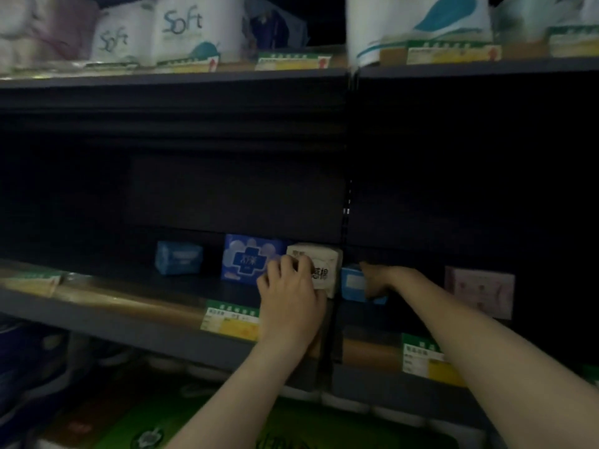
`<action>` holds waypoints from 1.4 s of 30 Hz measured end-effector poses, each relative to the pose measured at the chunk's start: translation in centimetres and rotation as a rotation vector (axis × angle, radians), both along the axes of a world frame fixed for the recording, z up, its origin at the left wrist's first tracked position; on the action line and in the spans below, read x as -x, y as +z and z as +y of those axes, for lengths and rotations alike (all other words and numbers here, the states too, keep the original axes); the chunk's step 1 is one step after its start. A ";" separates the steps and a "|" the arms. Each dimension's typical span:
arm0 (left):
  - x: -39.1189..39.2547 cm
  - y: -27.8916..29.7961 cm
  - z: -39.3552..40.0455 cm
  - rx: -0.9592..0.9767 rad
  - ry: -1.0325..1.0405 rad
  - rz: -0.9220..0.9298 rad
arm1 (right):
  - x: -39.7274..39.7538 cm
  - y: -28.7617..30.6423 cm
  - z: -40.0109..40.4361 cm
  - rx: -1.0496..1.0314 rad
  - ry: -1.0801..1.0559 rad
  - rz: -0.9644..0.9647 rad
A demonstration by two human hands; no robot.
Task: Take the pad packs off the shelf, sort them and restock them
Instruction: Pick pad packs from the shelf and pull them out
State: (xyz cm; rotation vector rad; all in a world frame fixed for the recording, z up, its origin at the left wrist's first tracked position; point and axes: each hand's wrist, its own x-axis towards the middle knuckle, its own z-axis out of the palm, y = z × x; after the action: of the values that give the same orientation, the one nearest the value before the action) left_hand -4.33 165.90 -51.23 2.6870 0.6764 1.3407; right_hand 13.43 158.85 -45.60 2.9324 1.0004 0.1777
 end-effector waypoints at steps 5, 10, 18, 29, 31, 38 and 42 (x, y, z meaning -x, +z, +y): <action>0.1 0.0 0.1 -0.009 0.008 0.018 | 0.2 0.8 -0.2 0.028 0.050 -0.242; 0.2 0.0 0.1 0.006 -0.026 0.002 | -1.5 0.1 -0.2 0.064 0.012 0.060; 0.5 -0.1 0.0 0.031 -0.036 -0.005 | -0.7 0.2 -1.6 -0.027 0.013 -0.030; 0.5 0.3 0.3 0.009 -0.142 0.141 | 3.4 3.4 -3.8 -0.398 0.345 0.776; 0.3 0.5 0.6 0.027 -0.202 0.197 | 3.9 4.1 -3.6 -0.536 0.420 0.928; 0.0 0.4 0.3 0.172 -0.008 0.207 | 2.1 2.6 2.4 -0.440 0.320 0.146; -0.2 0.2 0.0 0.189 0.054 0.128 | 0.3 1.1 5.5 -0.277 0.225 0.017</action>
State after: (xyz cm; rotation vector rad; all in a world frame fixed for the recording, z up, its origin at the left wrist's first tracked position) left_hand -4.17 165.89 -50.99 2.6361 0.8472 1.0621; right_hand 13.15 164.34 -44.47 3.0565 1.4142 0.3231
